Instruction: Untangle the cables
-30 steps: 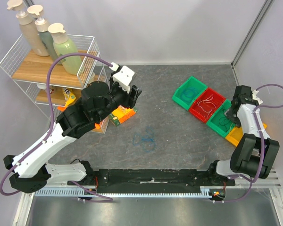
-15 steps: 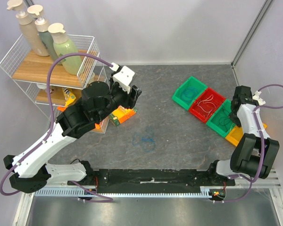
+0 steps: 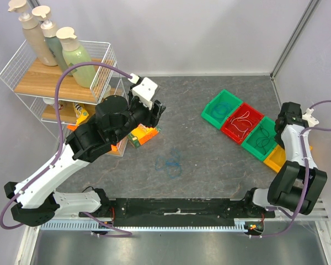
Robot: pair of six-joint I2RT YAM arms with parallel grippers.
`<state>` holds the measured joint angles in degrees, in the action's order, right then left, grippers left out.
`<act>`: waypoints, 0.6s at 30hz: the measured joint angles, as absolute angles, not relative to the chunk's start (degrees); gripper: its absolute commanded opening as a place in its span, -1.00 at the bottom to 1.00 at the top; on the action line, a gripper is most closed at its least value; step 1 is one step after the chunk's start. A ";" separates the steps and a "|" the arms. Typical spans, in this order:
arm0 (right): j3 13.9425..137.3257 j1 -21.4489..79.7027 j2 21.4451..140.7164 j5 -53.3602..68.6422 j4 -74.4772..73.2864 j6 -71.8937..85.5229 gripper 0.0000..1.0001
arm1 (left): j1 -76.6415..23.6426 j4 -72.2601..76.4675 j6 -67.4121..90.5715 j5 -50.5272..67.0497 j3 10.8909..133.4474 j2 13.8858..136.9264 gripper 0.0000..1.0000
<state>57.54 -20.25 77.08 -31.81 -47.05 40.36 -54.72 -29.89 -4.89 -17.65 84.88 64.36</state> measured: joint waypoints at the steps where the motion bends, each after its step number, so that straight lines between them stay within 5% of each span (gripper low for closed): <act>1: 57.45 -21.17 77.10 -31.81 -46.72 39.81 -1.00 | -54.74 -29.89 -4.89 -17.65 84.88 64.36 0.22; 14: 53.76 -26.87 88.92 -30.50 -36.80 35.03 -1.00 | -54.74 -29.91 -4.89 -17.74 84.86 64.36 0.21; 18: 53.78 -26.85 88.36 -30.22 -36.49 34.39 -0.46 | -54.74 -29.93 -4.89 -17.74 84.62 64.36 0.21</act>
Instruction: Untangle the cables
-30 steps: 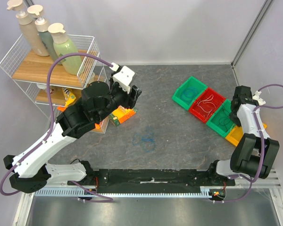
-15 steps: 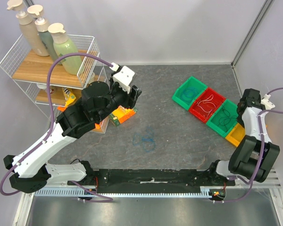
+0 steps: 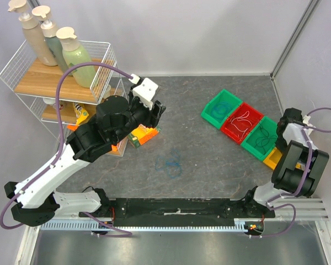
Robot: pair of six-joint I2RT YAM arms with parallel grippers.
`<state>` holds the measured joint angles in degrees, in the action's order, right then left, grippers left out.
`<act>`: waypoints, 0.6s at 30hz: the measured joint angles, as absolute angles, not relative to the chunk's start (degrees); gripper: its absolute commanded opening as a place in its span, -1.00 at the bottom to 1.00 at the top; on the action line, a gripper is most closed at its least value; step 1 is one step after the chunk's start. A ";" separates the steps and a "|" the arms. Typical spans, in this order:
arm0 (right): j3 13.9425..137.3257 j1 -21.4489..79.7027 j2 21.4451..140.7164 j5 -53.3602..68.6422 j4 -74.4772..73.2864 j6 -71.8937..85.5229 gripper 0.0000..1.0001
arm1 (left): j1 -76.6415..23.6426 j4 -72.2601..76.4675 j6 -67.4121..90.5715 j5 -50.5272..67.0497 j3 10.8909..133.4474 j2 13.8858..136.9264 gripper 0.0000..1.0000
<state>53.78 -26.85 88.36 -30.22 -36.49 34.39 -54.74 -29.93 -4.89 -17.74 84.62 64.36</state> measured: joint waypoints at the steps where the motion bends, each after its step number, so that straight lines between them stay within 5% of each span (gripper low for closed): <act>1: 53.84 -26.83 87.94 -30.09 -36.56 33.95 -0.35 | -54.72 -29.93 -4.89 -17.72 84.51 64.36 0.21; 7: 56.40 -26.85 81.73 -26.83 -38.63 32.03 0.05 | -54.74 -29.95 -4.89 -17.69 84.12 64.36 0.21; 14: 62.52 -25.80 73.54 -23.42 -42.72 30.59 0.14 | -54.72 -29.91 -4.86 -17.69 83.99 64.36 0.21; 18: 66.00 -15.55 72.12 -18.39 -42.04 27.14 0.19 | -54.74 -29.89 -4.89 -17.63 83.96 64.36 0.21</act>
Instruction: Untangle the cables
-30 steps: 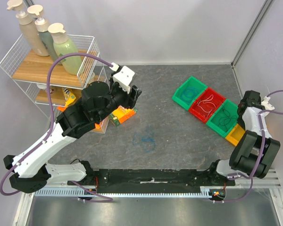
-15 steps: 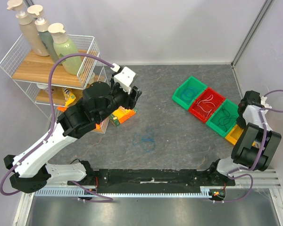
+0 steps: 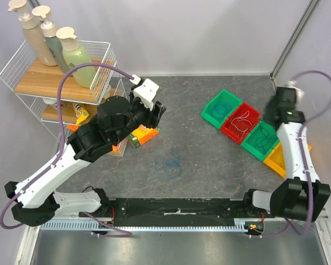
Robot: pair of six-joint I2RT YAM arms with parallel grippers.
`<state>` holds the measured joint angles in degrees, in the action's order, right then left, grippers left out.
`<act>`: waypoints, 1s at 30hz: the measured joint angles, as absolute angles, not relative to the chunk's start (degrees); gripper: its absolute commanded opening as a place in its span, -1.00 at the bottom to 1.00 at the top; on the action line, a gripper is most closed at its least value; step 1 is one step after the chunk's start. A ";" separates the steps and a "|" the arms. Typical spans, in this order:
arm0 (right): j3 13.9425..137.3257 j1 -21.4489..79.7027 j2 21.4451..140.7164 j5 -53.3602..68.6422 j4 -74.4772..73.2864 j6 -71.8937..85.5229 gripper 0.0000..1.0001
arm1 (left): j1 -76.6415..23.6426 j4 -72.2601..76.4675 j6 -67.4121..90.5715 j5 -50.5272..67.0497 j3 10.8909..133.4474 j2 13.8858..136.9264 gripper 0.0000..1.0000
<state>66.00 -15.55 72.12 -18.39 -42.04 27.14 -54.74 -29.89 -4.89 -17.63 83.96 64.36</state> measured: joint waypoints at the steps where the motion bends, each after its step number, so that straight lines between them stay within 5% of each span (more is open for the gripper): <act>1: 66.50 -10.68 72.23 -15.84 -40.53 25.56 0.18 | -54.74 -29.87 -4.89 -17.61 83.94 64.36 0.21; 8: 67.26 21.17 81.34 -0.23 -29.54 19.38 0.20 | -54.76 -29.93 -4.89 -17.56 83.92 64.34 0.21; 14: 66.96 36.60 94.61 8.25 -22.59 18.85 0.09 | -54.78 -30.44 -4.71 -17.93 83.92 63.66 0.18; 30: 60.18 38.89 101.86 17.76 -12.91 19.81 -0.37 | -54.78 -31.66 -3.22 -18.00 83.88 62.74 0.17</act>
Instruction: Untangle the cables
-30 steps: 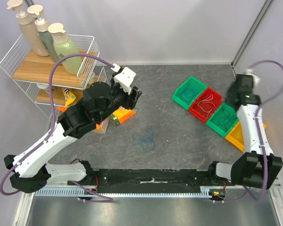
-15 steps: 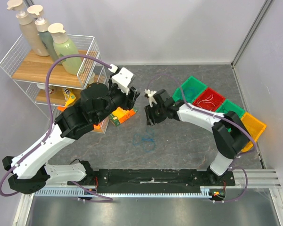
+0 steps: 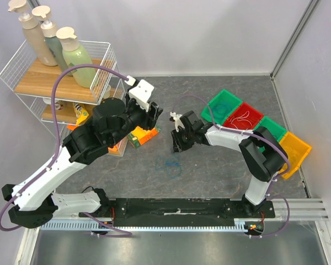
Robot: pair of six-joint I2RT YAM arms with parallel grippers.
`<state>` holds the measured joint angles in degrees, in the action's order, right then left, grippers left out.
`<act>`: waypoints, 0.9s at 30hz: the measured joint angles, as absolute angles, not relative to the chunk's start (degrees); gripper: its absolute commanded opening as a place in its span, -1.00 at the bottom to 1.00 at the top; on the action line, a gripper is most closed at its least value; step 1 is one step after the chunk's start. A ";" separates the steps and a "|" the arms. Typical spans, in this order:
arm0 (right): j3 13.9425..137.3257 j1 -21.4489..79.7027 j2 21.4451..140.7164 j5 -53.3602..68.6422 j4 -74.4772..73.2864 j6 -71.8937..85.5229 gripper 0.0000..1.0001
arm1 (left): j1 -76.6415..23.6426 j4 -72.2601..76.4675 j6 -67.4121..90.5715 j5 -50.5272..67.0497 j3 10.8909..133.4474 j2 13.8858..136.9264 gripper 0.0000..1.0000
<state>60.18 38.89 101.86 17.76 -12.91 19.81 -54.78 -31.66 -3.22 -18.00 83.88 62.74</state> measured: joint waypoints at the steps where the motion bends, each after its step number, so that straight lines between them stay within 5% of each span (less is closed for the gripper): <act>1: 59.83 38.89 101.86 17.91 -12.91 19.77 -0.48 | -54.78 -31.68 -3.16 -18.00 83.81 62.65 0.17; 5: 59.18 38.89 102.17 18.44 -12.95 19.53 -1.00 | -54.78 -31.73 -2.79 -17.98 83.61 62.48 0.17; 15: 60.23 32.23 94.00 22.31 -15.73 19.66 -1.00 | -54.78 -32.91 -2.39 -17.91 83.61 62.52 0.18; 27: 78.04 28.23 80.62 29.71 -18.31 20.86 -1.00 | -54.78 -32.77 -0.43 -17.52 85.23 64.62 0.17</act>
<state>78.04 28.23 80.62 29.71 -18.31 20.86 -54.78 -32.77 -0.43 -17.52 85.23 64.62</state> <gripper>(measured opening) 0.007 0.588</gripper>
